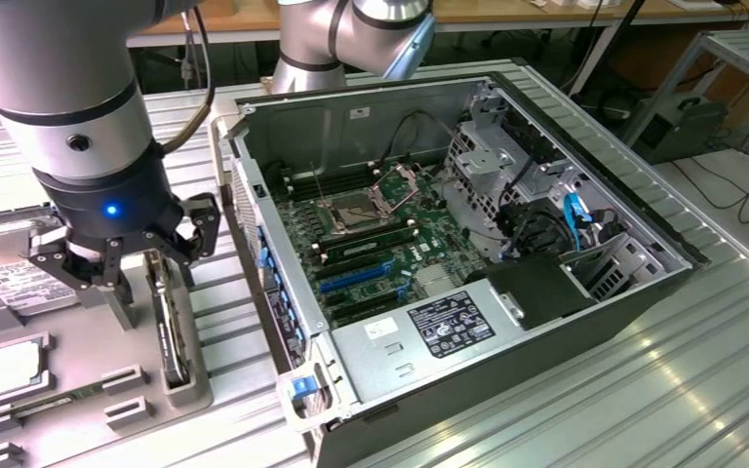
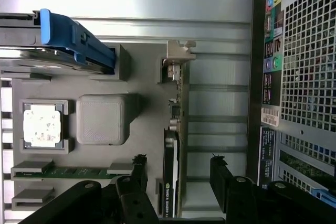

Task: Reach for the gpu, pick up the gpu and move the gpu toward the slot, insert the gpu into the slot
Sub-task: 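Pick up the gpu and move the gpu toward the slot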

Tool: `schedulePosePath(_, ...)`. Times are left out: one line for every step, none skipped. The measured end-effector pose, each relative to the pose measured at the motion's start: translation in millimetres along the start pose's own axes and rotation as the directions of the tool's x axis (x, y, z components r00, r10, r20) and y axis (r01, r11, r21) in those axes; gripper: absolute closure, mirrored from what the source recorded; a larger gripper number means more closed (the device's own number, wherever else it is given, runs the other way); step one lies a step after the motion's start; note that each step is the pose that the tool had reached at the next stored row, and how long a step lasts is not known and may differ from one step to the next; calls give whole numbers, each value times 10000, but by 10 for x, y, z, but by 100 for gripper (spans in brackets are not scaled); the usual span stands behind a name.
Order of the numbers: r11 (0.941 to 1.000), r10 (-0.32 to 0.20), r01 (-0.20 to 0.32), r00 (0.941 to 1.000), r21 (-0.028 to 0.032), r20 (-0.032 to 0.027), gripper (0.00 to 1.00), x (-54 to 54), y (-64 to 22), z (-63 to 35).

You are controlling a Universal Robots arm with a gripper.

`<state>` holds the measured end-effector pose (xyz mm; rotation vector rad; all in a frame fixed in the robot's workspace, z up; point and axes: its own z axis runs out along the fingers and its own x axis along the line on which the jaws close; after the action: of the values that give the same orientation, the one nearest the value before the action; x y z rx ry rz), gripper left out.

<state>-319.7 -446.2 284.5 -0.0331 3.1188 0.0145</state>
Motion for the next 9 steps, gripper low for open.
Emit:
schedulePosePath(10000,-1,1,10000,0,0,40,0,-1,8)
schedulePosePath(10000,-1,1,10000,0,0,40,0,-1,16)
schedulePosePath(10000,-1,1,10000,0,0,40,1,-2,26)
schedulePosePath(10000,-1,1,10000,0,0,40,1,-2,33)
schedulePosePath(10000,-1,1,10000,-1,1,40,1,-3,47)
schedulePosePath(10000,-2,2,10000,-1,1,40,1,-3,55)
schedulePosePath(10000,-2,2,10000,-1,0,40,1,-3,63)
schedulePosePath(10000,-2,2,10000,-1,0,40,2,-3,72)
schedulePosePath(10000,-3,3,10000,-1,0,40,2,-4,79)
